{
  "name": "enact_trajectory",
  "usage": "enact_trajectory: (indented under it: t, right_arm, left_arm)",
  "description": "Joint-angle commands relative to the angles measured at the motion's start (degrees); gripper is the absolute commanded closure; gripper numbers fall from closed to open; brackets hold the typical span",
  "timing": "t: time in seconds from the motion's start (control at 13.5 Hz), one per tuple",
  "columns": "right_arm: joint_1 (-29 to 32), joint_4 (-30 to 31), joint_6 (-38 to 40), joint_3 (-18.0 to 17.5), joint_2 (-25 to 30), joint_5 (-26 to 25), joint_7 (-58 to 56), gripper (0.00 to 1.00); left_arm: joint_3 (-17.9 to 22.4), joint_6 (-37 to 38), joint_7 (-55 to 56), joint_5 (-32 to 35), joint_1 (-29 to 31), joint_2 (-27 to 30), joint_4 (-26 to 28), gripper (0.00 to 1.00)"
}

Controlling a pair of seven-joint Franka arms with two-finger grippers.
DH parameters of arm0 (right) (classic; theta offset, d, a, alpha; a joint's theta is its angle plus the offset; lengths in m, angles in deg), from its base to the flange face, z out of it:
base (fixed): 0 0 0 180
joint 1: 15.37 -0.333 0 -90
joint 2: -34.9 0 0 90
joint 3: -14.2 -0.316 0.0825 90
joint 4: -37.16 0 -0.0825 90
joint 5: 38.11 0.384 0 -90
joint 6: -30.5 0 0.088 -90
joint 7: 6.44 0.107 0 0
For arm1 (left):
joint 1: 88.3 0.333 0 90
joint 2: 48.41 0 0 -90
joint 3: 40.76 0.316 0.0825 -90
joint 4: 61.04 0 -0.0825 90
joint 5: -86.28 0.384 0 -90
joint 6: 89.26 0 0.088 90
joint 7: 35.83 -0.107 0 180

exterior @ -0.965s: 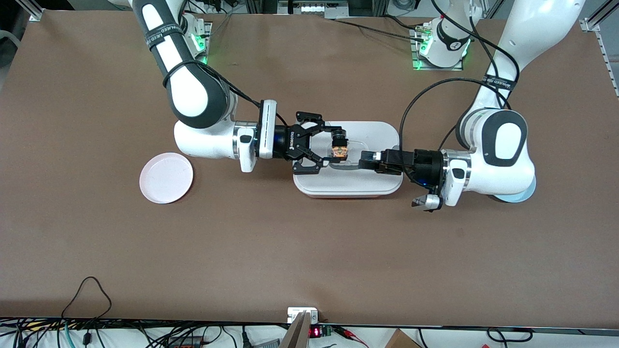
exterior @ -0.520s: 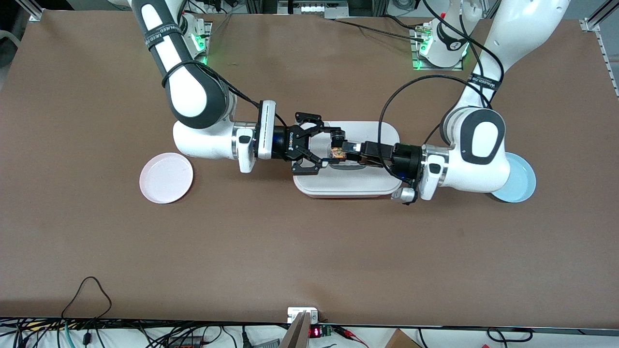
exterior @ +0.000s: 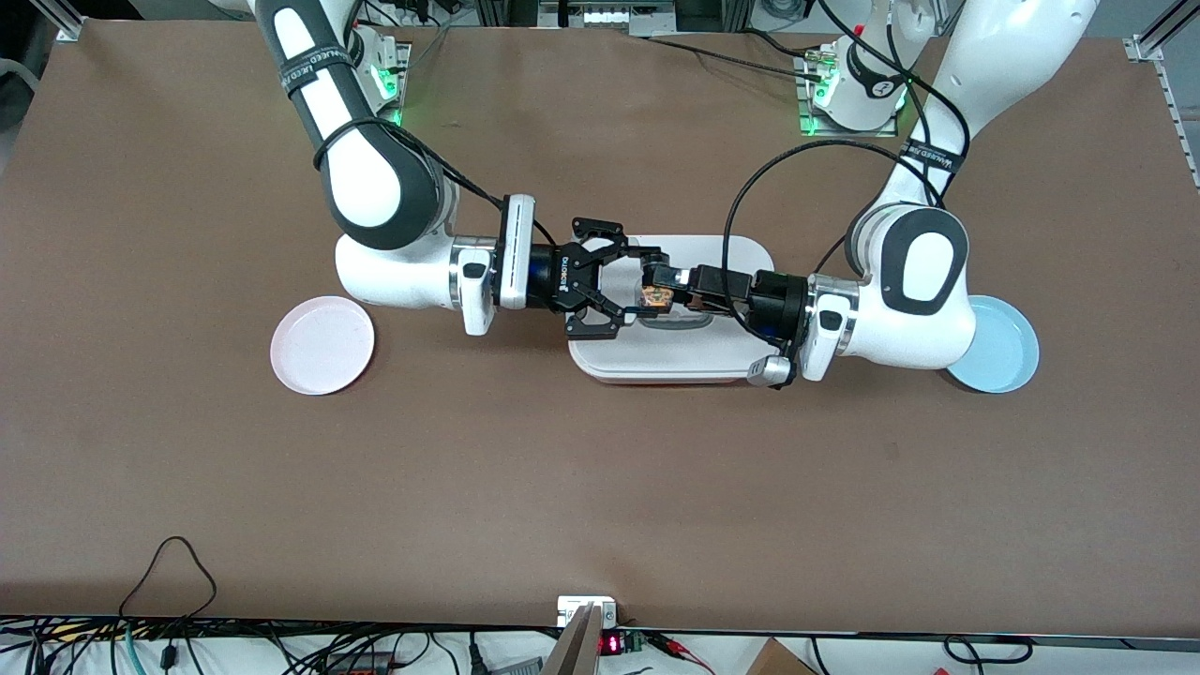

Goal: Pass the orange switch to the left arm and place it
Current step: 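Close the left gripper on the orange switch held by the right gripper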

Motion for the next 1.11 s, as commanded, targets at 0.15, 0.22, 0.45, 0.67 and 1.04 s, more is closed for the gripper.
enact_trajectory:
  t: [0.15,0.22,0.45,0.67,1.04]
  right_arm:
    - [-0.26,-1.54,-0.58,0.38,-0.69,1.10,0.27,0.99]
    - [-0.26,-1.46,-0.58,0.38,-0.69,1.10,0.27,0.99]
    - [-0.35,-1.54,-0.58,0.38,-0.69,1.10,0.27,0.99]
    - [-0.35,-1.54,-0.58,0.38,-0.61,1.10,0.27,0.99]
    - [-0.26,-1.54,-0.58,0.38,-0.69,1.01,0.27,0.99]
  left_arm:
    - [0.05,0.48,-1.14,-1.78,0.31,1.53,1.62,0.03]
    - [0.05,0.48,-1.23,-1.78,0.31,1.53,1.62,0.08]
    - [0.05,0.74,-1.49,-1.78,0.31,1.62,1.71,0.24]
    - [-0.03,0.83,-4.54,-1.78,0.31,1.62,1.80,0.41]
    - [0.05,2.76,-7.12,-1.78,1.01,1.62,1.71,0.86]
